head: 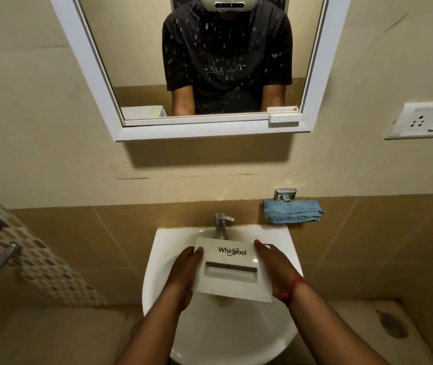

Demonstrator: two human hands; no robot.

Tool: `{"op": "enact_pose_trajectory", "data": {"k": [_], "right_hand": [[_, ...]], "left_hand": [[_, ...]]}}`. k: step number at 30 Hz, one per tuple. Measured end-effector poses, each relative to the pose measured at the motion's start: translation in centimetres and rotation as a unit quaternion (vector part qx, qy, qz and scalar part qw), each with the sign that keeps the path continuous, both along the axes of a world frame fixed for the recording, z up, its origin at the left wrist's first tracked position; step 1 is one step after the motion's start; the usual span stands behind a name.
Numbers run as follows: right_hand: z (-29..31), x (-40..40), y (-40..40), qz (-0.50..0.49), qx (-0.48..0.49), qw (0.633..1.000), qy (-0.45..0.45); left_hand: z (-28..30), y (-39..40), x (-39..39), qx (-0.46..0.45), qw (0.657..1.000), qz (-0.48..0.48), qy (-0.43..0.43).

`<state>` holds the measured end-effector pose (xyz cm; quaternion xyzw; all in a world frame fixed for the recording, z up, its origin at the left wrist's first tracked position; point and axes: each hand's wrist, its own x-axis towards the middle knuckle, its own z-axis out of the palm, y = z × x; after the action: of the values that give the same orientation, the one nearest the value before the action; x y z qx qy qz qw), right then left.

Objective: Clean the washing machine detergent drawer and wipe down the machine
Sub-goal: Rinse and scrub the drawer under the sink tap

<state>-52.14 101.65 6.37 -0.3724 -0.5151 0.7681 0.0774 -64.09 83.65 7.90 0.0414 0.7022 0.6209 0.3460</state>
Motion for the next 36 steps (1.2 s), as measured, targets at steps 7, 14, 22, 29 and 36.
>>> {"op": "enact_pose_trajectory", "data": {"k": [7, 14, 22, 29, 36], "right_hand": [[-0.1, -0.5, 0.6, 0.008, 0.034, 0.999, 0.005], [0.8, -1.0, 0.3, 0.064, 0.105, 0.992, -0.023], [3.0, -8.9, 1.6, 0.210, 0.354, 0.905, -0.107], [2.0, -13.1, 1.5, 0.291, 0.430, 0.835, -0.184], [0.4, -10.2, -0.2, 0.327, 0.311, 0.887, -0.102]], "left_hand": [[0.2, -0.2, 0.1, 0.001, 0.999, 0.038, -0.009], [-0.2, -0.8, 0.6, 0.012, 0.997, 0.071, -0.036], [-0.5, -2.6, 1.4, 0.053, 0.991, 0.112, -0.056], [-0.8, -4.6, 1.2, 0.039, 0.987, 0.142, -0.059], [-1.3, -5.1, 1.0, 0.030, 0.989, 0.133, -0.065]]}}
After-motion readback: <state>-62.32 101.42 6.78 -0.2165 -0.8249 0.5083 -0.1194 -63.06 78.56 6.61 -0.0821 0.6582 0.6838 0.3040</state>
